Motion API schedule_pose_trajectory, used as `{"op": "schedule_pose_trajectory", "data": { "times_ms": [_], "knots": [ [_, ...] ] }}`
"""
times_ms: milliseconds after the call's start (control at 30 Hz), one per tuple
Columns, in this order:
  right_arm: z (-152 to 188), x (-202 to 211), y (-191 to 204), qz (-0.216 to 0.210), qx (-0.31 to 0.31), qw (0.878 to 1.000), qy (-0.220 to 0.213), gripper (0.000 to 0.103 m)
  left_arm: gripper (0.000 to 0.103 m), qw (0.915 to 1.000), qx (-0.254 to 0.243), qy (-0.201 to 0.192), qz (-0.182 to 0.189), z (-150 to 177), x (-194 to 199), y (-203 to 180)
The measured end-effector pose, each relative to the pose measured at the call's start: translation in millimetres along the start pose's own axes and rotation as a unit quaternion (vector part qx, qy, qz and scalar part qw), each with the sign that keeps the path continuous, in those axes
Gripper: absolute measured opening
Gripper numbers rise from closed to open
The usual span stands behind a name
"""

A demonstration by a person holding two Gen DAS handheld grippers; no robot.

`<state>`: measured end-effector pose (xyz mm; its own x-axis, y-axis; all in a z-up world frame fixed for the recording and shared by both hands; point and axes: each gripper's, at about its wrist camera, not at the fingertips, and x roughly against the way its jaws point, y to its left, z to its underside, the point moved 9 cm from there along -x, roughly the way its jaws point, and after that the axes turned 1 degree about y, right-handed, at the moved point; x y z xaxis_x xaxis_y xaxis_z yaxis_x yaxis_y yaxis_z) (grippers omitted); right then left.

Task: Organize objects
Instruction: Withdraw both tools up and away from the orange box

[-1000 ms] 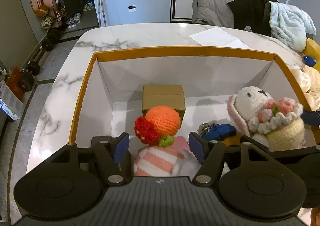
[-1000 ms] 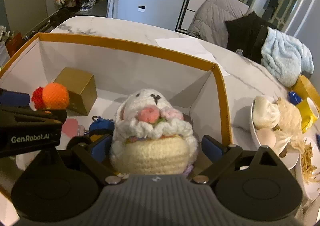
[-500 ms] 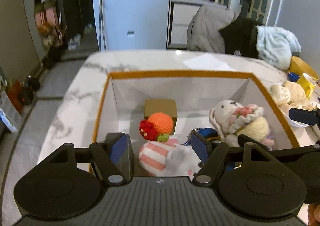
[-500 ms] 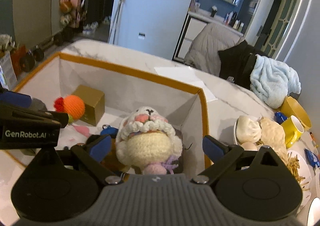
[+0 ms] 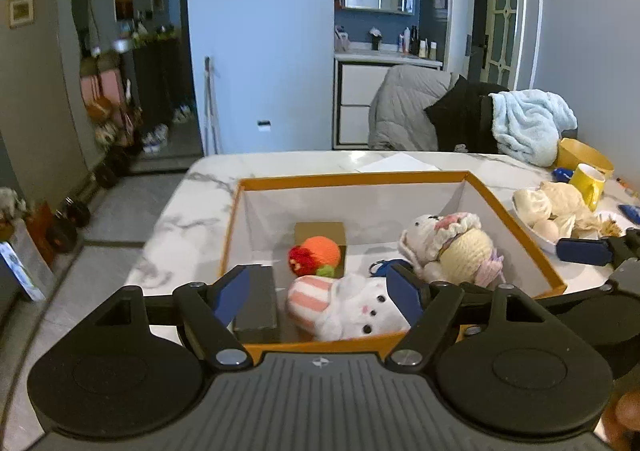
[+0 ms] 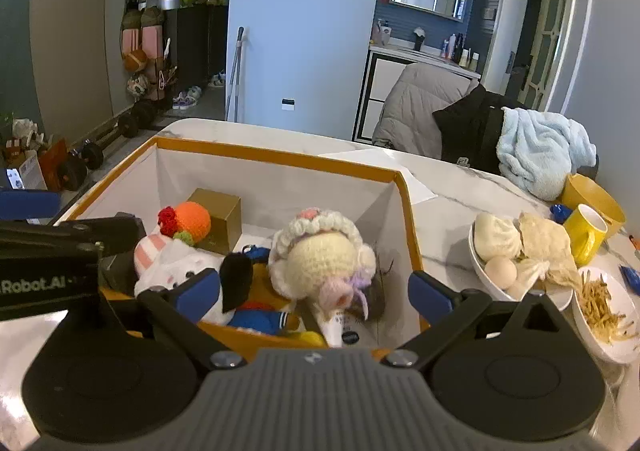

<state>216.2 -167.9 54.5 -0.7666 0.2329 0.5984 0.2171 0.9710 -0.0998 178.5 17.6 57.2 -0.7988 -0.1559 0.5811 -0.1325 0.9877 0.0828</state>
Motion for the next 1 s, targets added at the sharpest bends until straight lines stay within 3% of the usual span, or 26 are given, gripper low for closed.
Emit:
{"op": "schedule_pose_trajectory", "data": {
  "times_ms": [200, 300, 533, 1000],
  "knots": [
    [15.2, 12.8, 2.8, 0.001, -0.009, 1.000, -0.003, 0.102, 0.090, 0.9993, 0.027, -0.009, -0.025, 14.1, 16.6, 10.8],
    [21.0, 16.8, 3.1, 0.002, -0.016, 1.000, 0.000, 0.102, 0.095, 0.9988, 0.039, -0.010, -0.026, 21.0, 23.5, 16.3],
    [32.6, 18.1, 0.2, -0.005, -0.042, 0.999, 0.017, 0.102, 0.095, 0.9978, 0.050, 0.004, -0.045, 41.7, 29.5, 21.5],
    [46.0, 15.7, 2.0, 0.001, -0.040, 0.999, 0.026, 0.102, 0.096, 0.9979, 0.043, 0.037, -0.030, 61.8, 18.8, 13.3]
  ]
}}
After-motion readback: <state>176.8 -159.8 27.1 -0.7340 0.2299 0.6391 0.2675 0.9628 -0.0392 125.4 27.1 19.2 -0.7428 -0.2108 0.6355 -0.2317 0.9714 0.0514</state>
